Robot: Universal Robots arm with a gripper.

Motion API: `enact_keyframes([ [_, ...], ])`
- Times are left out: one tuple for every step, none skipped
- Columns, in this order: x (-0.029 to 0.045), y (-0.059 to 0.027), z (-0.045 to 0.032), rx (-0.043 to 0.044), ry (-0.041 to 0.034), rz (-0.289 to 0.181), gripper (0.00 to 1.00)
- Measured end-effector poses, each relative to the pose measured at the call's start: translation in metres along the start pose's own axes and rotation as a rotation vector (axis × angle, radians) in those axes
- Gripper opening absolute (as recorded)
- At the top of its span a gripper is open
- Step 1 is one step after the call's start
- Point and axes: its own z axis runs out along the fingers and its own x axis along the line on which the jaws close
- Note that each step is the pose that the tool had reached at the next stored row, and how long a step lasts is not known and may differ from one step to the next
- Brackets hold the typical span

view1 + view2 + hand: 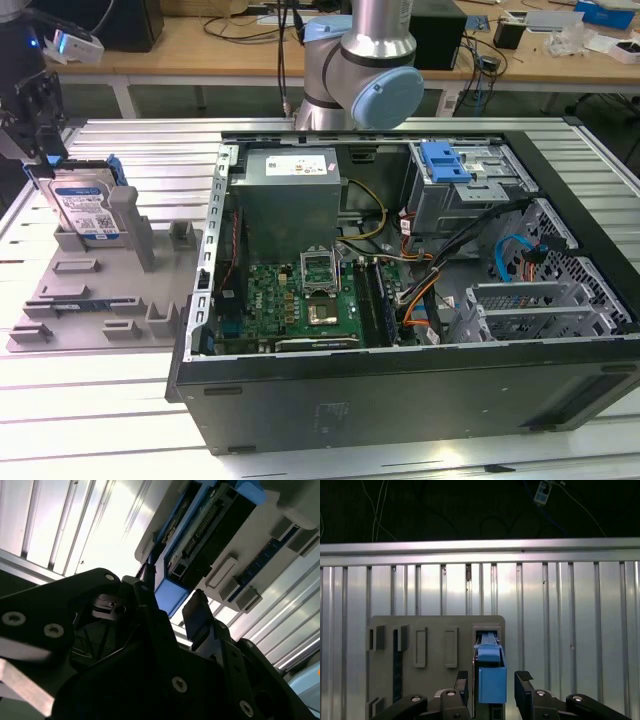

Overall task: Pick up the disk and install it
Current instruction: 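Pick up the disk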

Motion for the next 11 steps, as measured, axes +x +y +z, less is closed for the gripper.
enact_keyframes([
  [0.0,0.0,0.0006,0.0,0.0,0.0,0.5],
  [0.0,0.0,0.0011,0.0,0.0001,0.0,0.5],
  [-0.0001,-0.0001,0.0022,0.0,0.0001,0.0,0.5],
  [-0.0001,-0.0001,0.0027,0.0,0.0,0.0,0.5],
  [-0.0001,-0.0001,0.0031,0.0,0.0001,0.0,0.5],
  [-0.0001,-0.0001,0.0037,0.0,0.0001,-0.001,0.5],
  [-0.0001,-0.0001,0.004,0.0002,0.0001,-0.001,0.5],
  [-0.0001,-0.0001,0.0046,0.0012,0.0002,-0.002,0.5],
  [-0.0001,-0.0001,0.0049,0.0023,0.0002,-0.002,0.5],
  [-0.0002,-0.0001,0.0055,0.0045,0.0001,-0.003,0.5],
  [-0.0002,0.0,0.006,0.0064,0.0001,-0.004,0.5],
])
